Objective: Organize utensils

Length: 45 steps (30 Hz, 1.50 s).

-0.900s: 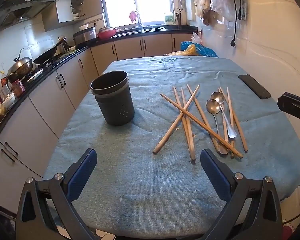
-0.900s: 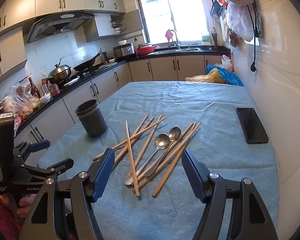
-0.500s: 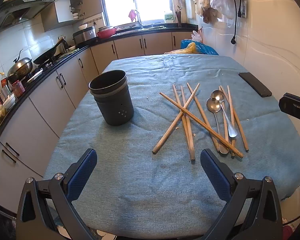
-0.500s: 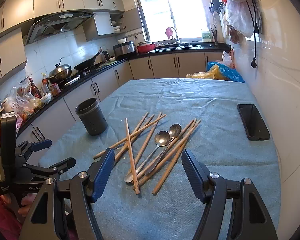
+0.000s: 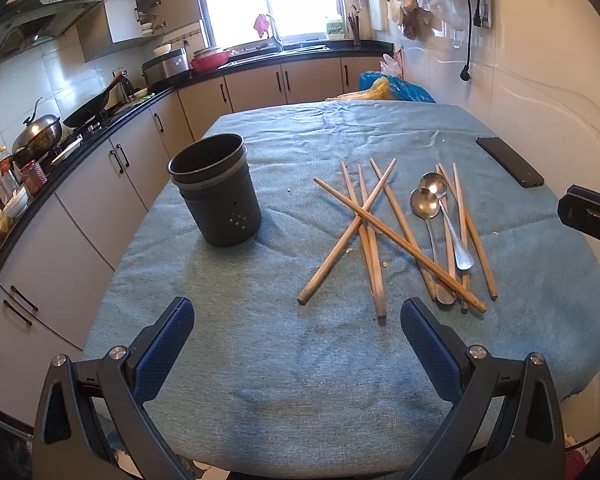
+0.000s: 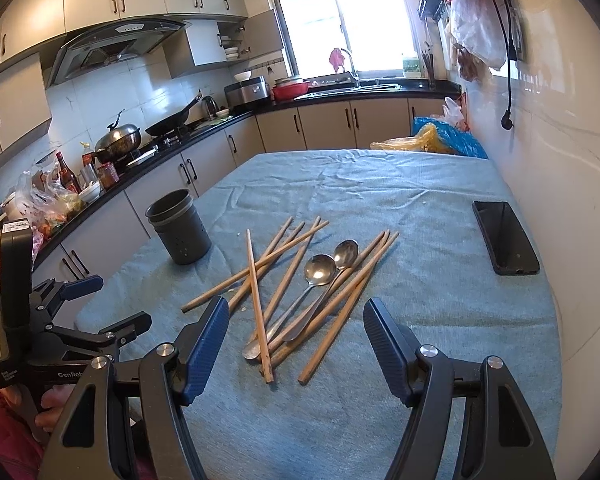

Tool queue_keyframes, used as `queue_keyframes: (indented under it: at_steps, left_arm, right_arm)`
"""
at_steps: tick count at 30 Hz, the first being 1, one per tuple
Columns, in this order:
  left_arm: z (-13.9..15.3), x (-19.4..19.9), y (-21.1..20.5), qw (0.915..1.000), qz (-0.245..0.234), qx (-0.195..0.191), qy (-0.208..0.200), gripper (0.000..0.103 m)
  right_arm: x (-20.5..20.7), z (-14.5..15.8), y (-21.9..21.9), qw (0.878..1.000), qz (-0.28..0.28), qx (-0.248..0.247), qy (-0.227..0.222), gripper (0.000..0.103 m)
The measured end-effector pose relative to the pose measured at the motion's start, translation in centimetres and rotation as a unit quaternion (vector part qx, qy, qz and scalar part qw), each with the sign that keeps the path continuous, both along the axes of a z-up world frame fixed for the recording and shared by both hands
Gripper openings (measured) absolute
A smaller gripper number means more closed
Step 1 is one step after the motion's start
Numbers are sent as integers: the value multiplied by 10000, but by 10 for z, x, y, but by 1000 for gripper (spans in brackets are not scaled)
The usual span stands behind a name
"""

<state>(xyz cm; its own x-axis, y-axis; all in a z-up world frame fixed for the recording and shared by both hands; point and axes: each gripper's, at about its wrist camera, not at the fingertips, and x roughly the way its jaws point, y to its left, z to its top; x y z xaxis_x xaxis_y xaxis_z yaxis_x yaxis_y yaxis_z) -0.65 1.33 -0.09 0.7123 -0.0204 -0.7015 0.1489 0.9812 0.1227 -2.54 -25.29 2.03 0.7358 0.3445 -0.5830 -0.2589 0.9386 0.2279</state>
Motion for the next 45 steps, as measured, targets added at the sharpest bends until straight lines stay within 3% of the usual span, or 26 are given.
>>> queue_keyframes:
  at_steps: [12,14,19,23,28,31,35,39,45]
  left_arm:
    - [-4,27,-18,9989,-249,72,381,103]
    - [-1,33,-25,9987,-343,80,359,101]
    - [7,46,-40,9978,-558,-9,372,88]
    - [5,53,-42,9967,-643,-71,482,77]
    - [0,62,-39,9956,-649,-153,663,74]
    - [-1,67,-38,9951,-670,-199,706,71]
    - [1,77,-38,9934,-775,-323,777,71]
    - [-2,94,-44,9894,-943,-507,985,71]
    - [-4,126,-67,9840,-1272,-520,1130,71]
  right_arm:
    - [28,-13,-13,9998,146,60,102,74]
    - [42,-12,-13,9994,313,66,160,69]
    - [95,-16,-10,9967,590,100,551,36]
    - [144,-31,-8,9930,670,22,975,32]
    - [191,-58,-10,9893,575,-62,1340,31]
    - [210,-74,-16,9864,552,-33,1549,25]
    - [214,-82,-15,9848,679,97,1595,17]
    - [210,-85,-10,9841,781,-88,1590,4]
    - [194,-70,-25,9905,576,-38,1248,3]
